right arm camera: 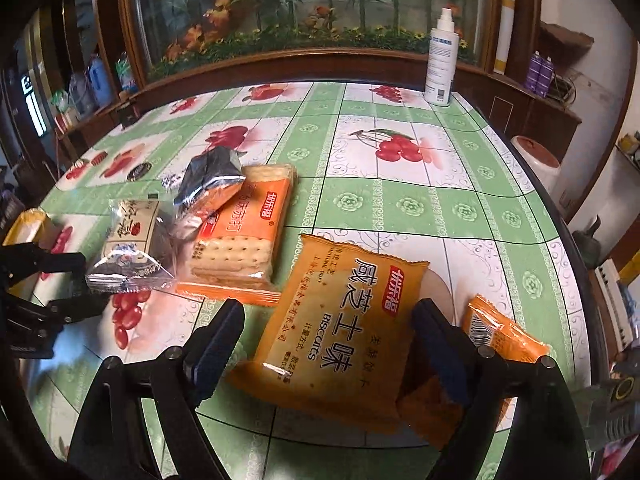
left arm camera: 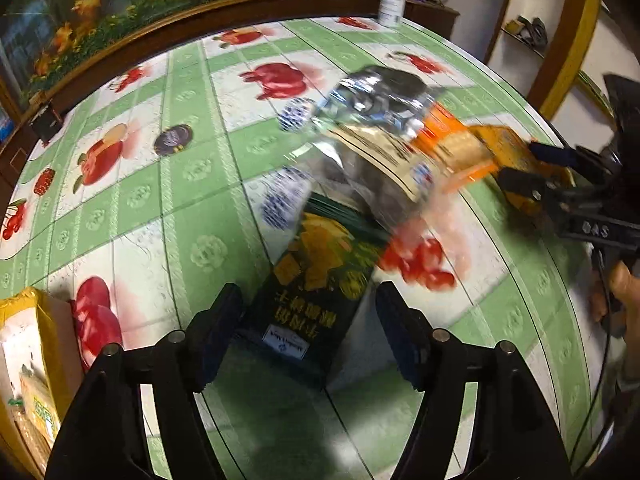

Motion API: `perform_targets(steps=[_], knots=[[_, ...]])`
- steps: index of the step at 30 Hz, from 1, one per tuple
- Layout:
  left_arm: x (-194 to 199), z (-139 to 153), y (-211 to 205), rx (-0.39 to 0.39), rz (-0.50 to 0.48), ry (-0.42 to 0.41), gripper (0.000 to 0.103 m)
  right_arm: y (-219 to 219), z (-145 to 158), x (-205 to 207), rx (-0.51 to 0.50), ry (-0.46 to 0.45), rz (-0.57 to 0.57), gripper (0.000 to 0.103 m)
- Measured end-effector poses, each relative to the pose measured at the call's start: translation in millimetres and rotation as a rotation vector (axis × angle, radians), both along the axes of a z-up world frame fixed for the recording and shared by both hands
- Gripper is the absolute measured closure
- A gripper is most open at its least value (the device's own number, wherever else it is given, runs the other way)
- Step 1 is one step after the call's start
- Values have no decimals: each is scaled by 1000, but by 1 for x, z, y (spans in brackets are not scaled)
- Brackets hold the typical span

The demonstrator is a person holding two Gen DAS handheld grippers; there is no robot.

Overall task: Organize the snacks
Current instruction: 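Move the left tool to the dark green snack bag while the right tool approaches orange packets, then grasp the dark green cracker bag with the left tool while the right tool grasps the orange biscuit packet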

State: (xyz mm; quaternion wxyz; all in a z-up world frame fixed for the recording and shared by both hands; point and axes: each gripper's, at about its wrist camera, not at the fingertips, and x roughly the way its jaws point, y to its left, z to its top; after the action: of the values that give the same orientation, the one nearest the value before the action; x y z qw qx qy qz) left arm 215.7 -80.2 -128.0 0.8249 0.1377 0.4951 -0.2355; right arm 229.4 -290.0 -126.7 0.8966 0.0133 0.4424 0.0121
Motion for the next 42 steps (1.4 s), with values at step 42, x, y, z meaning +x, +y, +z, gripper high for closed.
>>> perform_targets(steps=[42], knots=[[-125,39,85,-89,252,-112,60,79,31,-125,196,-37,186,32]])
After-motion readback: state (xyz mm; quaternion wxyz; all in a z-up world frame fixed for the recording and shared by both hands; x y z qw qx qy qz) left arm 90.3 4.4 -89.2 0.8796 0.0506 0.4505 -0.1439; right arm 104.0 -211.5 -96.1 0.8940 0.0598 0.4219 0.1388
